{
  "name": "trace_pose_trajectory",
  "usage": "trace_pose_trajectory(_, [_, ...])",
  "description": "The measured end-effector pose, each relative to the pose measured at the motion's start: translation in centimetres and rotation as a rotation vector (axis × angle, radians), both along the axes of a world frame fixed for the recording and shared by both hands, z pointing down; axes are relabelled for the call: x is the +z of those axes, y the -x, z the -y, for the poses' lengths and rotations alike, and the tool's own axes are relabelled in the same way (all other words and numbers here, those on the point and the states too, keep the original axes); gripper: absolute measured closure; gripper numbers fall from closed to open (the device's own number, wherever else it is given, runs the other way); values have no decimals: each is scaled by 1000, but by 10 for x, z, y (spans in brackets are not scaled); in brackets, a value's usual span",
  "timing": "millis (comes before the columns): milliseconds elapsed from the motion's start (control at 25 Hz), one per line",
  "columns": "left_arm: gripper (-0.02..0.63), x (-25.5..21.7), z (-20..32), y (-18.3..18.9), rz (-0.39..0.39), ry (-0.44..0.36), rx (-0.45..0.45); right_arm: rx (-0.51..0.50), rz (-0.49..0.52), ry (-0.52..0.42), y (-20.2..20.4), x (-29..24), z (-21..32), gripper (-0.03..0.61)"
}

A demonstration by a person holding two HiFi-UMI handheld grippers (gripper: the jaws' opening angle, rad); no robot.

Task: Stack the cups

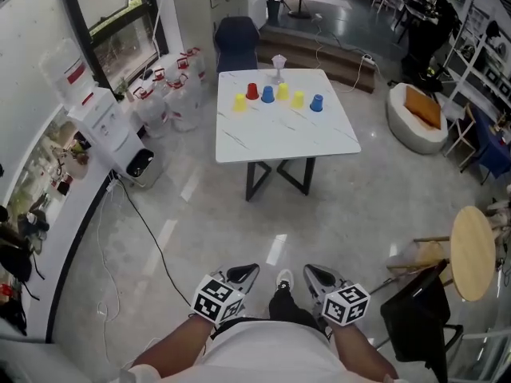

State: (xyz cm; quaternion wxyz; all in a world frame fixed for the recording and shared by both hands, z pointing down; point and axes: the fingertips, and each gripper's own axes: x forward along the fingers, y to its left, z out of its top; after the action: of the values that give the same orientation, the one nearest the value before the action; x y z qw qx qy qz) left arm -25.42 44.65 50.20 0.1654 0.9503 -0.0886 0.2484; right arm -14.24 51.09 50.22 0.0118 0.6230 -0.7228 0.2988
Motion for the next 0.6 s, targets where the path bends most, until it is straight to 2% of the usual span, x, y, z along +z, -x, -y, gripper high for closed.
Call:
trace_pose_trajectory(320, [604, -46, 93, -95, -45, -75, -58, -87, -46, -80, -83, -37, 96, 572])
trace_pose_trajectory(600, [604, -37, 129, -155, -30, -72, -88, -144, -31, -93, -137, -36, 146, 572])
